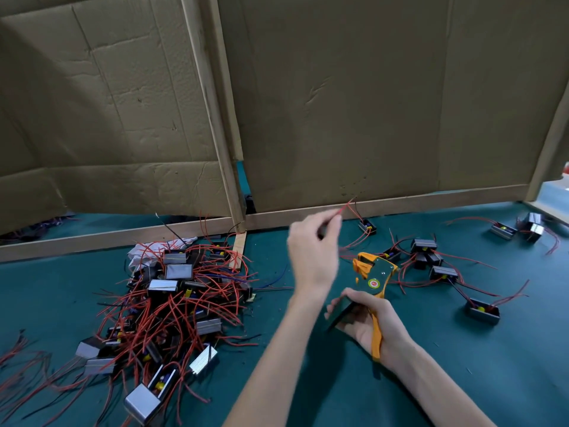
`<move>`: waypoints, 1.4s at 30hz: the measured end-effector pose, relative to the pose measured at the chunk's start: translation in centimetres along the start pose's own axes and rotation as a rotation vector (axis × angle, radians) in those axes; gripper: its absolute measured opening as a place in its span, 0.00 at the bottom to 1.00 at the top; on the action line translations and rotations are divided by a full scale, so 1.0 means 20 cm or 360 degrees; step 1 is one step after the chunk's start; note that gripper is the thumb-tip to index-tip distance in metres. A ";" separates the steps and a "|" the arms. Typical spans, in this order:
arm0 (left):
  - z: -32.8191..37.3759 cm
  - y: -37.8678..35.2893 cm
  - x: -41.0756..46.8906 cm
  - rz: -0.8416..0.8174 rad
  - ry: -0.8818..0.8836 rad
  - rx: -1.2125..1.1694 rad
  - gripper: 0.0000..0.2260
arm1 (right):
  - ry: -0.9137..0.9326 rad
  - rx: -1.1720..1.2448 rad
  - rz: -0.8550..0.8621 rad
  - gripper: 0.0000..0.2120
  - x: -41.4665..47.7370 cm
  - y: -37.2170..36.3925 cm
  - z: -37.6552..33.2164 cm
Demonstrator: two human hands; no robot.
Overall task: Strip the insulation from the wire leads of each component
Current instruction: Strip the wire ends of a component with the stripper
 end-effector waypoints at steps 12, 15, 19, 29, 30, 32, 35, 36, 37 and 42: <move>0.02 -0.36 -0.08 -0.1525 0.0281 -0.0032 0.15 | -0.0028 -0.0040 -0.0019 0.04 0.01 0.01 0.00; -0.08 -0.15 0.00 -0.1201 0.0177 0.0386 0.14 | -0.0079 -0.0039 -0.0027 0.06 0.01 -0.01 0.00; -0.18 0.29 0.19 -0.0325 0.0129 0.1290 0.19 | -0.0087 -0.0059 -0.0047 0.06 0.00 0.00 0.01; -0.40 0.99 0.35 -0.0106 0.0965 0.1894 0.14 | -0.0039 -0.0181 -0.0102 0.07 -0.01 -0.01 0.00; -0.40 1.00 0.36 -0.0093 0.0905 0.1820 0.12 | -0.0036 -0.0171 -0.0099 0.06 -0.01 -0.01 0.00; -0.37 0.99 0.35 -0.0002 0.0764 0.1658 0.08 | -0.0035 -0.0163 -0.0091 0.07 -0.01 -0.01 0.00; -0.29 0.97 0.34 0.0156 0.0577 0.1507 0.04 | -0.0035 -0.0160 -0.0097 0.07 -0.01 -0.01 -0.01; -0.26 0.96 0.33 0.0191 0.0514 0.1463 0.04 | -0.0037 -0.0158 -0.0098 0.07 -0.01 -0.01 -0.01; -0.23 0.95 0.33 0.0212 0.0458 0.1388 0.03 | -0.0040 -0.0154 -0.0095 0.08 -0.01 -0.01 -0.01; -0.06 0.83 0.32 0.0138 0.0138 0.0964 0.03 | -0.0071 -0.0114 -0.0097 0.08 -0.01 -0.02 -0.01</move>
Point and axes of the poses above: each hand's wrist, its own x-axis towards the middle knuckle, its own y-axis out of the back of the hand, z = x × y, the point moved 3 cm from there along x, towards the middle knuckle, and after that the axes turned 7 degrees about -x, right-handed, at the moved point
